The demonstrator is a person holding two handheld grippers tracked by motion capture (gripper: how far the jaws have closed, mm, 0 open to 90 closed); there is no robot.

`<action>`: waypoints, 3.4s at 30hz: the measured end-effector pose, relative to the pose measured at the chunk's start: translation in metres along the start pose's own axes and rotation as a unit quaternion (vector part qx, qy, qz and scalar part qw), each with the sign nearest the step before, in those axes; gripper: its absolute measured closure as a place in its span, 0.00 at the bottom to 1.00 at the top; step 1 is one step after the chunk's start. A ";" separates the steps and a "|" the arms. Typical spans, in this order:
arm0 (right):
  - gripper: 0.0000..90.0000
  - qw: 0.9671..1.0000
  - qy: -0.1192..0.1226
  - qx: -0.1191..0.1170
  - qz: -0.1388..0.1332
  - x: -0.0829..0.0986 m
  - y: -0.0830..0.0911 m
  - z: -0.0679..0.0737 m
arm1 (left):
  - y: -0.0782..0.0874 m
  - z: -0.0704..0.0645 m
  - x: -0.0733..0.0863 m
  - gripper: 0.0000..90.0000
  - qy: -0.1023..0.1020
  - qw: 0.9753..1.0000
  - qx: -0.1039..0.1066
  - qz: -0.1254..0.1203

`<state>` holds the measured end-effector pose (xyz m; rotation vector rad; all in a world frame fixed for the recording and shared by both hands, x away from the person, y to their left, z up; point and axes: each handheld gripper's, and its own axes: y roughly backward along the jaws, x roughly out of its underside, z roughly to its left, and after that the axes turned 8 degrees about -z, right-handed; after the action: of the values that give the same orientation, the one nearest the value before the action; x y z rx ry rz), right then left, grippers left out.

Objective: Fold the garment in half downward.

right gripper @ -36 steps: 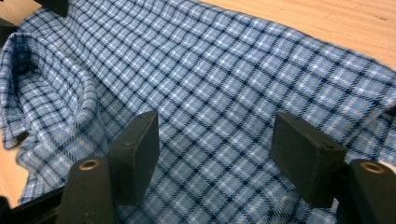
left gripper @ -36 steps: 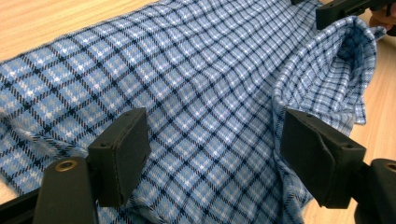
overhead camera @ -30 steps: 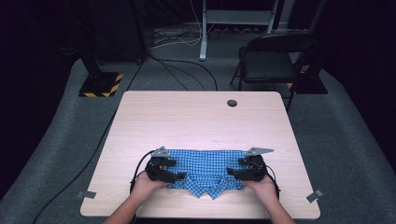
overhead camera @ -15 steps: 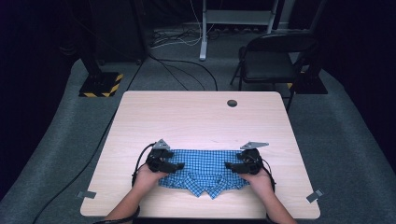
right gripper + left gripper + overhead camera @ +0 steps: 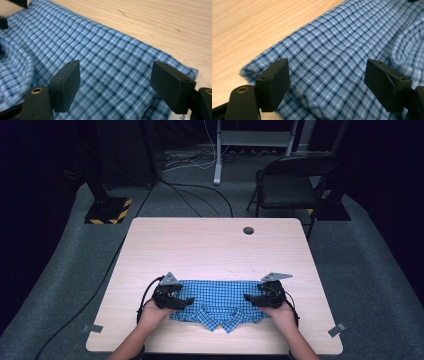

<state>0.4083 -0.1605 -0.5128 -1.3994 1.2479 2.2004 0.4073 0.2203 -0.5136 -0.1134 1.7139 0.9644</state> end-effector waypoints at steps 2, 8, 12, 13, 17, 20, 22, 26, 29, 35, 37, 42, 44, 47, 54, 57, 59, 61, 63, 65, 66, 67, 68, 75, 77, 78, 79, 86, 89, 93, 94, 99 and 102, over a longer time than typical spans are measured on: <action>0.26 1.000 0.029 0.003 0.004 0.003 0.003 0.005 | 0.000 -0.003 0.004 0.22 -0.032 0.999 -0.013 0.015; 0.24 0.995 0.094 0.015 0.023 0.014 0.005 0.013 | -0.002 -0.001 0.014 0.21 -0.028 0.999 -0.011 0.028; 0.24 0.994 0.102 0.020 0.026 0.018 0.003 0.014 | -0.003 -0.001 0.018 0.20 -0.017 1.000 -0.012 0.014; 0.24 0.994 0.105 0.023 0.027 0.020 0.002 0.014 | -0.003 -0.001 0.019 0.20 -0.016 1.000 -0.012 0.011; 0.23 0.994 0.101 0.024 0.023 0.023 0.002 0.012 | -0.002 -0.001 0.021 0.20 -0.018 1.000 -0.012 0.004; 0.23 0.995 0.096 0.026 0.022 0.024 0.004 0.010 | -0.002 -0.001 0.021 0.20 -0.017 1.000 -0.013 0.004; 0.23 0.996 0.086 0.024 0.018 0.025 0.005 0.009 | -0.002 -0.001 0.020 0.20 -0.015 1.000 -0.014 0.008; 0.20 0.997 0.078 0.021 0.006 0.023 0.010 0.009 | 0.000 -0.003 0.017 0.19 -0.012 1.000 -0.018 0.012; 0.18 0.997 0.081 0.020 -0.004 0.020 0.014 0.013 | 0.005 -0.004 0.012 0.18 -0.016 1.000 -0.021 0.003; 0.16 0.997 0.079 0.003 -0.005 0.007 0.013 0.020 | 0.008 -0.001 0.000 0.17 0.011 1.000 0.001 -0.015; 0.16 0.997 0.074 -0.001 0.002 0.004 0.009 0.022 | 0.006 0.000 -0.003 0.17 0.016 1.000 0.008 -0.008; 0.17 0.998 0.058 0.008 0.015 -0.002 -0.001 0.018 | -0.006 0.003 -0.012 0.17 0.012 1.000 0.012 0.016; 0.17 0.999 0.048 0.012 0.015 -0.002 -0.005 0.014 | -0.012 0.002 -0.014 0.17 0.008 1.000 0.010 0.023; 0.17 0.999 0.039 0.014 0.017 -0.001 -0.010 0.010 | -0.021 0.001 -0.014 0.17 0.004 0.999 0.009 0.031; 0.18 0.998 0.053 0.027 0.028 0.003 -0.017 0.009 | -0.026 0.003 -0.012 0.17 0.003 0.999 0.005 0.038; 0.18 0.997 0.061 0.031 0.031 0.004 -0.018 0.010 | -0.027 0.004 -0.011 0.17 0.001 0.999 0.002 0.037; 0.18 0.997 0.064 0.034 0.031 0.004 -0.019 0.010 | -0.027 0.003 -0.009 0.17 -0.002 0.999 0.000 0.033; 0.18 0.997 0.068 0.037 0.031 0.005 -0.019 0.011 | -0.028 0.002 -0.008 0.17 -0.008 1.000 -0.004 0.029; 0.18 0.996 0.072 0.040 0.029 0.006 -0.020 0.012 | -0.028 0.002 -0.007 0.17 -0.013 0.999 -0.009 0.028; 0.18 0.996 0.071 0.041 0.027 0.006 -0.020 0.012 | -0.028 0.000 -0.006 0.17 -0.009 1.000 -0.012 0.022; 0.18 0.996 0.070 0.041 0.024 0.007 -0.019 0.012 | -0.028 0.000 -0.006 0.17 -0.008 1.000 -0.013 0.021; 0.18 0.997 0.069 0.041 0.023 0.007 -0.019 0.012 | -0.028 0.000 -0.005 0.17 -0.010 1.000 -0.013 0.020; 0.17 0.997 0.069 0.040 0.021 0.007 -0.019 0.012 | -0.028 0.000 -0.005 0.17 -0.010 1.000 -0.014 0.019; 0.17 0.997 0.073 0.037 0.002 0.007 -0.012 0.014 | -0.024 -0.002 -0.005 0.17 -0.013 1.000 -0.017 0.013; 0.17 0.997 0.077 0.032 -0.006 0.006 -0.007 0.016 | -0.020 -0.003 -0.006 0.17 -0.014 1.000 -0.018 0.008; 0.17 0.996 0.079 0.029 -0.010 0.005 -0.004 0.016 | -0.016 -0.003 -0.007 0.17 -0.015 1.000 -0.017 0.004; 0.17 0.996 0.082 0.027 -0.015 0.004 0.000 0.017 | -0.013 -0.003 -0.008 0.17 -0.013 1.000 -0.017 -0.001; 0.17 0.995 0.099 0.002 -0.026 0.003 0.014 0.022 | 0.000 -0.010 -0.012 0.17 -0.024 1.000 -0.004 -0.020; 0.17 0.995 0.102 -0.006 -0.021 0.004 0.011 0.026 | -0.002 -0.015 -0.013 0.17 -0.032 0.999 0.008 -0.016; 0.17 0.994 0.109 -0.008 -0.003 0.010 0.003 0.028 | -0.010 -0.021 -0.010 0.17 -0.040 0.999 0.021 0.001; 0.17 0.994 0.109 -0.007 0.003 0.011 0.001 0.028 | -0.013 -0.022 -0.009 0.17 -0.042 0.999 0.023 0.009; 0.18 0.993 0.113 -0.001 0.026 0.017 -0.006 0.026 | -0.020 -0.022 -0.004 0.17 -0.045 0.998 0.019 0.031; 0.18 0.991 0.130 0.004 0.035 0.019 -0.007 0.026 | -0.023 -0.021 0.000 0.17 -0.045 0.998 0.018 0.034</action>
<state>0.3867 -0.1401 -0.5281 -1.7070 1.4076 2.1045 0.4029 0.1913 -0.5244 0.0111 1.6591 0.9740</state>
